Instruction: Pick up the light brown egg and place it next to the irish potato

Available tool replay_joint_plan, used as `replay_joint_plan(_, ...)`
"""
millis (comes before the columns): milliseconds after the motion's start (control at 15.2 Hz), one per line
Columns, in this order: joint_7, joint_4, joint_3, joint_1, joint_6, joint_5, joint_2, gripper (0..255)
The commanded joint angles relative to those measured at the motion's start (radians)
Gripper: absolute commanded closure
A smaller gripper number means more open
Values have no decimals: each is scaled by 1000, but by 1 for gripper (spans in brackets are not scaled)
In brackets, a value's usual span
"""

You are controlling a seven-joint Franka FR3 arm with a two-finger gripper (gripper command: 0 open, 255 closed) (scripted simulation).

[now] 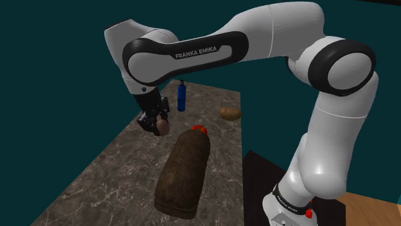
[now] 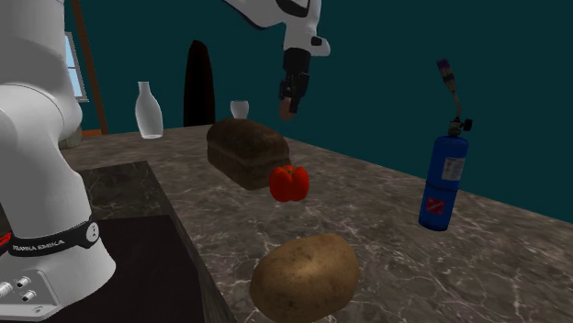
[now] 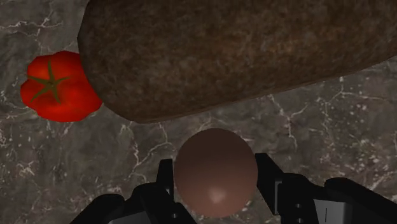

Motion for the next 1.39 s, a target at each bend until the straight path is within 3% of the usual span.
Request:
replay_joint_plan(0,-44,-78,-14,-31,21,12,-65,255)
replay_joint_plan(660,-270,-365,-122,-150,108,18,-304,255)
replay_joint_plan(1320,-496,-531,-264,-256,171,-43,-450,255)
